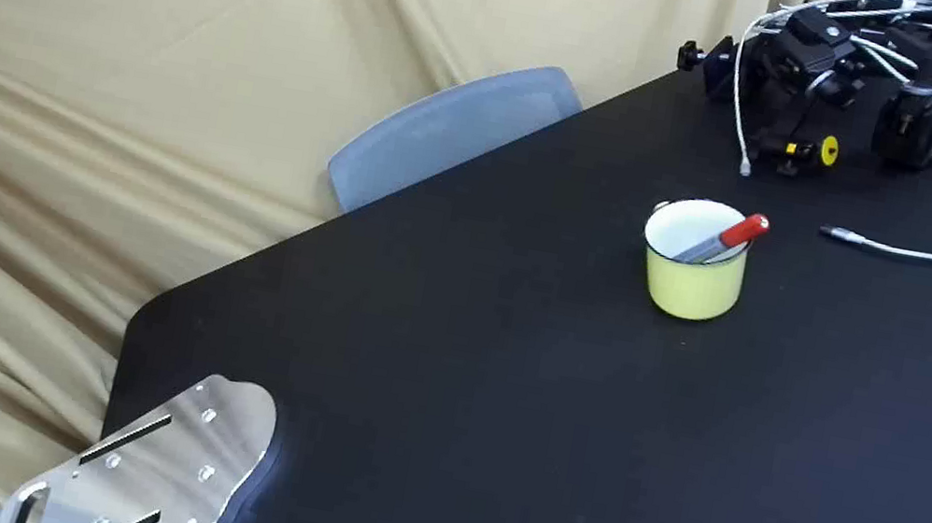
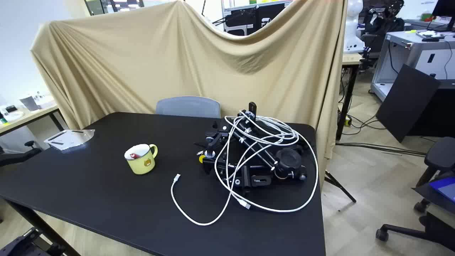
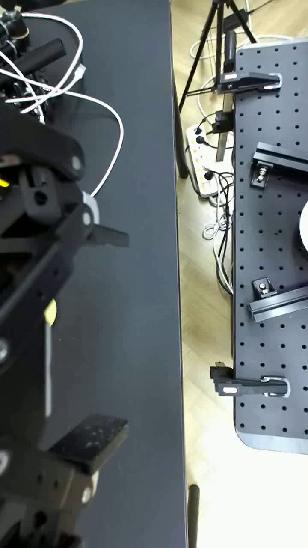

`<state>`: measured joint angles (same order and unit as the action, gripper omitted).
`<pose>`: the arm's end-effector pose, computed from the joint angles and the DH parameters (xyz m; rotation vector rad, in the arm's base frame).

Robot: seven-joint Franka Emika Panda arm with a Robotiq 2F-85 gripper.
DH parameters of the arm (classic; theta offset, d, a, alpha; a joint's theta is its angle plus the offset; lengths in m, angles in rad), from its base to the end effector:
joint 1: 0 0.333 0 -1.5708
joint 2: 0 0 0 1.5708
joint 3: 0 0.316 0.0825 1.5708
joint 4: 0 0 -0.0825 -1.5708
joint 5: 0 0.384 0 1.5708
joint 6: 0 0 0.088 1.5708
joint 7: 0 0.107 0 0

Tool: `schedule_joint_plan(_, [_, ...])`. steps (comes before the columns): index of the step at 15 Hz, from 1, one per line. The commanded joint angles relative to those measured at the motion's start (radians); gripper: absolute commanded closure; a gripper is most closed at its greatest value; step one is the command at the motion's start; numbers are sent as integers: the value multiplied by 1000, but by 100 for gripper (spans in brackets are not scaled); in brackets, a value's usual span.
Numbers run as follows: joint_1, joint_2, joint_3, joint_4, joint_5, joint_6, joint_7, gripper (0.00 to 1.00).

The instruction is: Take the marker from the cup and put it on the table

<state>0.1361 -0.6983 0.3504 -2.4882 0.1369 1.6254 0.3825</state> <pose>0.2807 0.1757 0.4890 2.9806 -0.0237 -0.2142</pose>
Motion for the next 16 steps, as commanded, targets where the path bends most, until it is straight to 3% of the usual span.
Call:
schedule_joint_plan(1, [11,3,-9,1,-5,1,5,0])
schedule_joint_plan(14, [11,3,-9,1,-5,2,5,0])
schedule_joint_plan(16, [-15,15,-8,0,-46,37,15,0])
